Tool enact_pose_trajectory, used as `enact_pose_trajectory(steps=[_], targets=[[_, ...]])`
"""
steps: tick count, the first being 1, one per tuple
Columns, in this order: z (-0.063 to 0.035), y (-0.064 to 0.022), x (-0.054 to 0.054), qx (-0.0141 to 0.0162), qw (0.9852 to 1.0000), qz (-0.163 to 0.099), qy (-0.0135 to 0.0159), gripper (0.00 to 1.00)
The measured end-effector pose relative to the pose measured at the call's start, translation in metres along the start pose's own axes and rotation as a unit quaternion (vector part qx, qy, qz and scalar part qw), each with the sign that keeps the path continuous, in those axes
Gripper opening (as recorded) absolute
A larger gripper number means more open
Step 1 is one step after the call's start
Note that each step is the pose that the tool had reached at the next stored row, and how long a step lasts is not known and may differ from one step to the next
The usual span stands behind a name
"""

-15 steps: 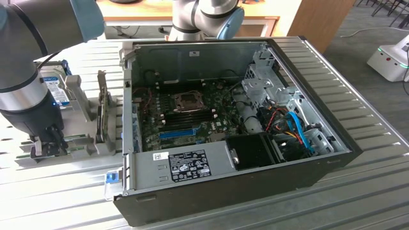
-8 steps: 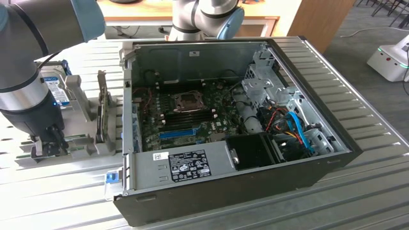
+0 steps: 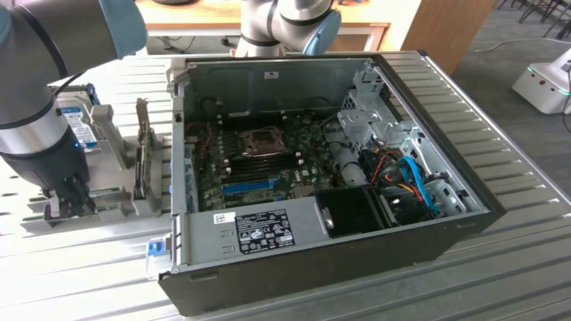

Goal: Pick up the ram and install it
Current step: 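Pick up the ram and move it above insertion slot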

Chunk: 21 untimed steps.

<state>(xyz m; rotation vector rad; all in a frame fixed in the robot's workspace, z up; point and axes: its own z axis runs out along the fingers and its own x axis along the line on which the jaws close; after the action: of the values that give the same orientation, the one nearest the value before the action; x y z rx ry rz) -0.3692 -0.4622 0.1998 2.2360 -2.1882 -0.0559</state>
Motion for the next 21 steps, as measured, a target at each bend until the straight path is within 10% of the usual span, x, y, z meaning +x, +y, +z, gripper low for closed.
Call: enact_pose_trajectory(steps=[21], targets=[[-0.0016, 0.0001, 0.0, 0.0, 1.0, 0.0, 0.0001, 0.12]])
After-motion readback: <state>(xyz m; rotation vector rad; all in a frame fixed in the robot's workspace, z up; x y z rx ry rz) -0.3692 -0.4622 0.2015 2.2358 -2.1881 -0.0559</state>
